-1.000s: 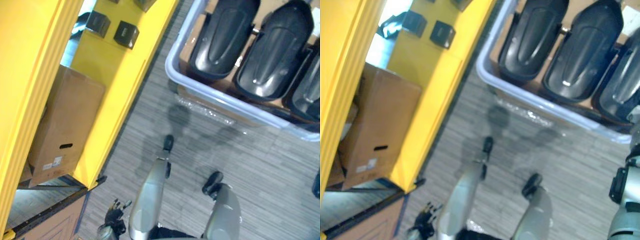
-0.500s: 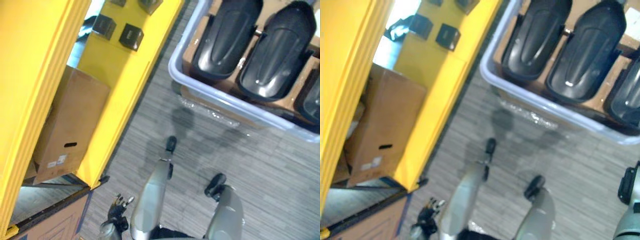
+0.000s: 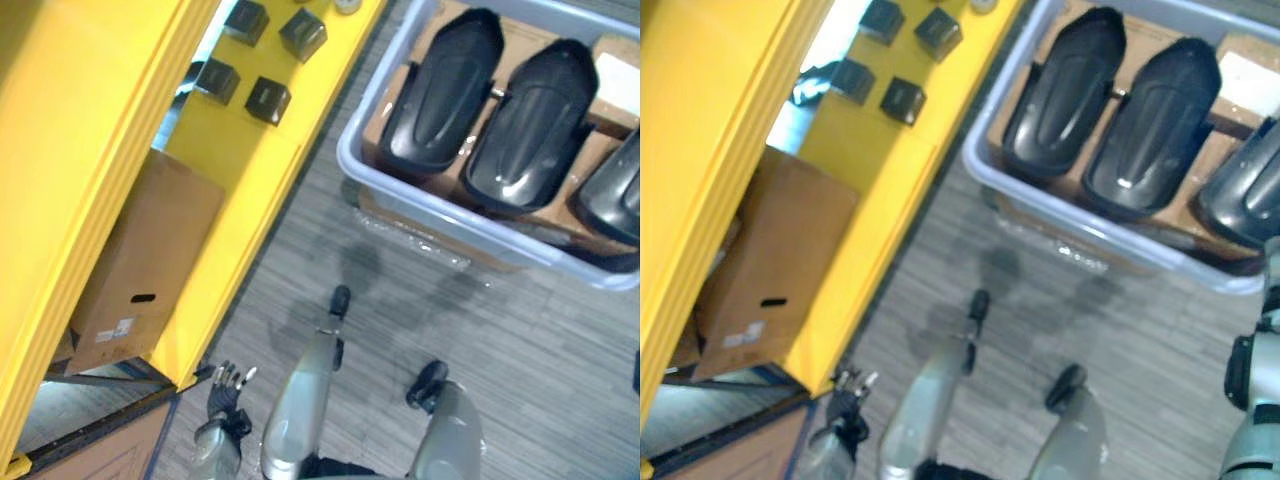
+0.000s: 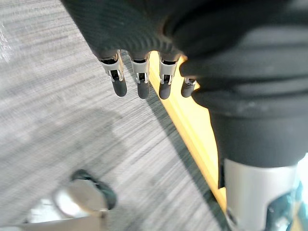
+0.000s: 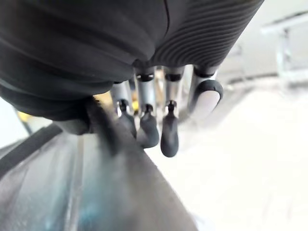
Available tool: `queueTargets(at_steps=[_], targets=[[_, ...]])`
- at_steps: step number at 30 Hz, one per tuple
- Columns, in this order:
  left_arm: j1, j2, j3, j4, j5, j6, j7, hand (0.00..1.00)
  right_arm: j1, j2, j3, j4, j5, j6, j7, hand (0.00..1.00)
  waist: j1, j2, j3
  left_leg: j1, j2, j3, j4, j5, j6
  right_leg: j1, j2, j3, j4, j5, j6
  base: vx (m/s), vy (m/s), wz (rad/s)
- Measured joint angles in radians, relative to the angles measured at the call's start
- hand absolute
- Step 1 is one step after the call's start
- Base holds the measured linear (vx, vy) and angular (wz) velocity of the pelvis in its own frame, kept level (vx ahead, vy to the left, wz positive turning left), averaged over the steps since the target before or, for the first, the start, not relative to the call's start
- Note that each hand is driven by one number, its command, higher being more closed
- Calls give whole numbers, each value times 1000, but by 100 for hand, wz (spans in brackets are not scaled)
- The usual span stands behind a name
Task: Walk over and take plastic housings, then place them on the shelf
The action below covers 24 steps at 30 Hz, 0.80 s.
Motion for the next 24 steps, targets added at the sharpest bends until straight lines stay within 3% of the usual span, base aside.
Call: queueTargets(at_steps=[2,6,9,11,12,17,19,24], targets=[[6,4,44,-76,-15,-2,47,0,20,3,-4,-47,0,-4,-25,100,-1,-21,-1,32,2,0,-17,1,-1,33,6,-5,-19,1,0,45,-23,1],[65,34,157,-387,2,-3,151,0,137,29,-77,-228,-31,-50,-71,100,-7,-91,-5,148,13,-4,-89,8,-8,165,30,-35,-117,20,3,84,-24,3],[90,43,236,-598,60,6,208,0,252,78,-162,-374,-64,-93,-109,100,-25,-145,-44,218,16,4,-144,14,-5,262,53,-62,-221,57,13,103,-19,7],[92,74,240,-746,116,47,226,0,348,122,-193,-481,-110,-126,-120,100,-32,-190,-104,260,14,17,-194,19,-1,315,68,-71,-306,94,21,115,-10,-9],[90,80,239,-777,128,57,224,0,363,133,-193,-504,-119,-135,-121,100,-36,-201,-119,273,14,23,-207,19,-1,325,69,-72,-323,106,22,100,5,-9],[22,118,185,-960,309,135,168,0,431,144,-195,-740,-251,-267,-121,100,-64,-199,-195,377,15,68,-267,25,7,416,79,-78,-416,192,31,57,39,-20],[-13,150,156,-974,331,159,136,0,436,158,-182,-811,-290,-322,-119,100,-71,-195,-232,419,17,87,-301,32,14,433,79,-74,-427,204,33,12,16,-28],[-160,207,43,-928,325,301,53,0,453,220,-100,-952,-379,-495,-108,100,-107,-180,-285,482,22,135,-339,41,18,455,81,-36,-438,224,25,-63,20,-30]])
